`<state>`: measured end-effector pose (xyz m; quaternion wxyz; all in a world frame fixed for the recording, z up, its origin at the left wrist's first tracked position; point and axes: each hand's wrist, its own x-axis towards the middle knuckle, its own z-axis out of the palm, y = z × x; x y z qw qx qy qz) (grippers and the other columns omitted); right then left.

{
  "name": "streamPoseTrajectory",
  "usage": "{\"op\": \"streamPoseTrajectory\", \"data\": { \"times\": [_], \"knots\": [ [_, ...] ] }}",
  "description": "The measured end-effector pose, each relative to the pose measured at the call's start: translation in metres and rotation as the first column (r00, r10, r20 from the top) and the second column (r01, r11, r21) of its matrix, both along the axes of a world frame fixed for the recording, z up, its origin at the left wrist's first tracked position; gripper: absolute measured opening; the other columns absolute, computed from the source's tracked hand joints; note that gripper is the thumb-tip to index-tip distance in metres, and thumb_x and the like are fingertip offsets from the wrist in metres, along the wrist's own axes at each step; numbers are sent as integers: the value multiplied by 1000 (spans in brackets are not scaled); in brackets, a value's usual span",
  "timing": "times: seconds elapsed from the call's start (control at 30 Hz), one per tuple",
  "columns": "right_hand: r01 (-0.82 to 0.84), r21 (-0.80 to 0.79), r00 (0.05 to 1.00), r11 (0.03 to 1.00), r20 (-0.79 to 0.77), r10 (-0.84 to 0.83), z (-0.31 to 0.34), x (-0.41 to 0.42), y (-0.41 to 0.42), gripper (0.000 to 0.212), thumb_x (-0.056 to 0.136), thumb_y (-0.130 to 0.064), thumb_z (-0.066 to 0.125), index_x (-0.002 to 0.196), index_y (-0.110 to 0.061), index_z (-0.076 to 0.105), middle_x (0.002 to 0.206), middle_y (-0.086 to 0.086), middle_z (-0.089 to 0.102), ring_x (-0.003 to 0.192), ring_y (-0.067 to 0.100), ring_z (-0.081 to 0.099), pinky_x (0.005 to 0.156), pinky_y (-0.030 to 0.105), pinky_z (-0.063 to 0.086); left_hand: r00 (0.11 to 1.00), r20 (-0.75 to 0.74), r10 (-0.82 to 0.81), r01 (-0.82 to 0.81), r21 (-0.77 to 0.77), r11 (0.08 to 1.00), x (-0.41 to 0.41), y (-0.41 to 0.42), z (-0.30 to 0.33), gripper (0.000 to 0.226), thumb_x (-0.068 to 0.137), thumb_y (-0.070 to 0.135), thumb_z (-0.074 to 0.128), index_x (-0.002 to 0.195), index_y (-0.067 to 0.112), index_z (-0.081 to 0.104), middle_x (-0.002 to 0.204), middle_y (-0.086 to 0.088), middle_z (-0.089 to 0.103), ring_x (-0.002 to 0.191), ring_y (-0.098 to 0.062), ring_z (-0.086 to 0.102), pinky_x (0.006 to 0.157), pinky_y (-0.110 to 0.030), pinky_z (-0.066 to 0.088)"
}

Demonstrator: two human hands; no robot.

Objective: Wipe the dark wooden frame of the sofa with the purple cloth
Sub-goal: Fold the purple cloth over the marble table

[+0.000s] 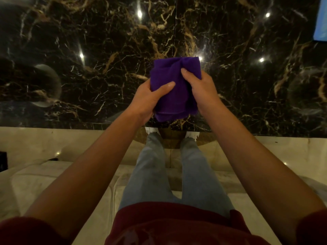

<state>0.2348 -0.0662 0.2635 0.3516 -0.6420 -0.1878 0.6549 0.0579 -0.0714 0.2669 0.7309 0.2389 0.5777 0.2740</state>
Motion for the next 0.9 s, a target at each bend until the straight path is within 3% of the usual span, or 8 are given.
{"op": "streamPoseTrajectory", "data": {
  "times": [0.13, 0.33, 0.53, 0.73, 0.9],
  "knots": [
    [77, -22, 995, 997, -68, -78, 5, 7, 0, 28, 86, -40, 77, 111, -30, 76, 114, 0, 81, 106, 18, 77, 91, 39, 62, 1000, -15, -9, 10, 59, 998, 12, 2, 15, 39, 88, 32, 81, 124, 25, 68, 124, 1, 76, 117, -18, 72, 98, -38, 59],
    [207, -124, 941, 970, -246, -232, 29, 10, -9, 39, 92, -39, 75, 125, -18, 74, 117, 7, 81, 105, 22, 78, 78, 34, 64, 996, -30, -80, 82, 72, 994, 19, 3, 48, 32, 90, 42, 76, 119, 28, 72, 121, 1, 77, 114, -19, 73, 100, -44, 58],
    [361, -102, 892, 927, -253, -375, 53, -8, -19, 40, 95, -42, 73, 125, -15, 74, 113, 8, 82, 101, 24, 79, 80, 38, 65, 984, 46, -170, 169, 25, 985, 9, 14, 67, 35, 98, 38, 70, 126, 16, 69, 118, -5, 79, 110, -23, 75, 92, -40, 62],
    [542, -80, 802, 836, -248, -544, 67, -21, -59, 46, 94, -43, 74, 129, -14, 72, 121, 11, 79, 114, 30, 74, 108, 52, 55, 931, 18, -365, 364, 44, 931, 10, 19, 92, 37, 98, 38, 70, 128, 15, 69, 121, -7, 77, 112, -24, 74, 102, -47, 58],
    [689, -44, 709, 724, -165, -685, 96, 4, -106, 52, 83, -48, 79, 124, -15, 75, 115, 9, 81, 108, 27, 77, 103, 48, 59, 821, 91, -563, 557, 83, 826, 51, -2, 111, 35, 99, 38, 69, 128, 19, 68, 122, -5, 78, 114, -24, 74, 99, -45, 60]
  ]
}}
